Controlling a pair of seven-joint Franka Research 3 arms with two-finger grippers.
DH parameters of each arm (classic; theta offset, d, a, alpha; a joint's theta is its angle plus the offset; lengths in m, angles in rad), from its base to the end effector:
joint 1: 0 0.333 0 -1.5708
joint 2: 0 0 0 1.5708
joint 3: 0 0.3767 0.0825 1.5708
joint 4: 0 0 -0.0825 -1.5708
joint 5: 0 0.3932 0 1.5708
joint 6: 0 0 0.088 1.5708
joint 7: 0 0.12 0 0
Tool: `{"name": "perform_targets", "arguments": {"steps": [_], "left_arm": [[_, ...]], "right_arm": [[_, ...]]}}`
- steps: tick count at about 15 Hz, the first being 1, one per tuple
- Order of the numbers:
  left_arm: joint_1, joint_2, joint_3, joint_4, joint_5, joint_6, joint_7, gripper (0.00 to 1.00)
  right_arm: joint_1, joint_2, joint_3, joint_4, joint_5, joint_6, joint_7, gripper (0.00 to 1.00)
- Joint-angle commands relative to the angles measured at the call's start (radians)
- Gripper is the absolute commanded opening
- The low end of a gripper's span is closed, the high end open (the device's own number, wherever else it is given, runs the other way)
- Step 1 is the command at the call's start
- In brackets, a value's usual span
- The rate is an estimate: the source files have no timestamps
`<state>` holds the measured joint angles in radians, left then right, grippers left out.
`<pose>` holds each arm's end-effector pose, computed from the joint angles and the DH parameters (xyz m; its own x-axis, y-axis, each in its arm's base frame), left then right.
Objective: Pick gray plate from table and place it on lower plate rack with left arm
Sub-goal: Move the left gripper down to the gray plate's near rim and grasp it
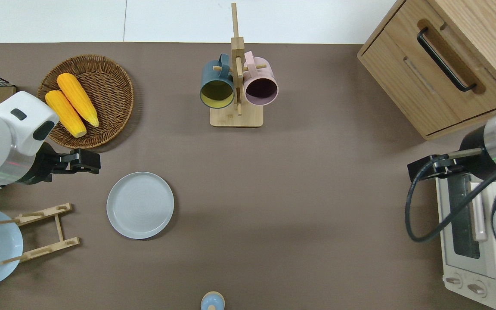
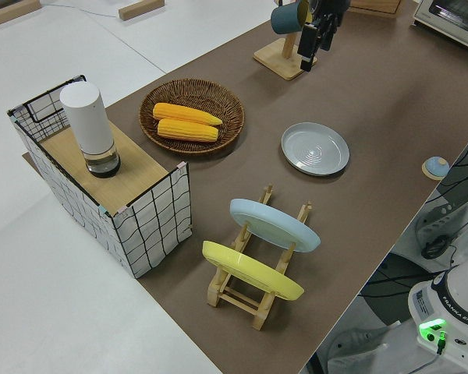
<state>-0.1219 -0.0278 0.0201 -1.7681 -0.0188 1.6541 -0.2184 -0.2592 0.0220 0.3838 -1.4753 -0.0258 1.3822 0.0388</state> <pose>0.5478 -0.0579 0.5997 0.9891 0.1182 -0.0882 0.1187 -0.9929 0.0000 0.5464 0.0619 0.6905 0.9904 0.0809 -0.1125 0.0839 -0.9962 0.0219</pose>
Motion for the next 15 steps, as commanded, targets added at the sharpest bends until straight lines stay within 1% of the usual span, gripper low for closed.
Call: {"name": "perform_targets", "arguments": {"steps": [1, 2, 4, 10, 11, 15], "left_arm": [[0.005, -0.038, 0.015, -0.124, 0.045, 0.071, 0.011, 0.99], [0.005, -0.056, 0.023, -0.187, 0.046, 0.132, 0.013, 0.99], [0.005, -0.086, 0.023, -0.305, 0.046, 0.251, 0.011, 0.99], [0.005, -0.095, 0.035, -0.517, 0.036, 0.487, 0.011, 0.99], [0.005, -0.096, 0.038, -0.551, 0.036, 0.518, 0.011, 0.99], [0.005, -0.086, 0.06, -0.628, 0.034, 0.559, 0.011, 0.99]], "right_arm": [[-0.023, -0.002, 0.021, 0.007, -0.006, -0.011, 0.012, 0.983], [-0.023, -0.002, 0.021, 0.007, -0.005, -0.011, 0.012, 0.983], [-0.023, -0.002, 0.021, 0.007, -0.005, -0.011, 0.012, 0.983], [-0.023, -0.002, 0.021, 0.006, -0.006, -0.011, 0.012, 0.983], [-0.023, -0.002, 0.021, 0.007, -0.006, -0.011, 0.012, 0.983], [-0.023, -0.002, 0.021, 0.007, -0.006, -0.011, 0.012, 0.983]]}}
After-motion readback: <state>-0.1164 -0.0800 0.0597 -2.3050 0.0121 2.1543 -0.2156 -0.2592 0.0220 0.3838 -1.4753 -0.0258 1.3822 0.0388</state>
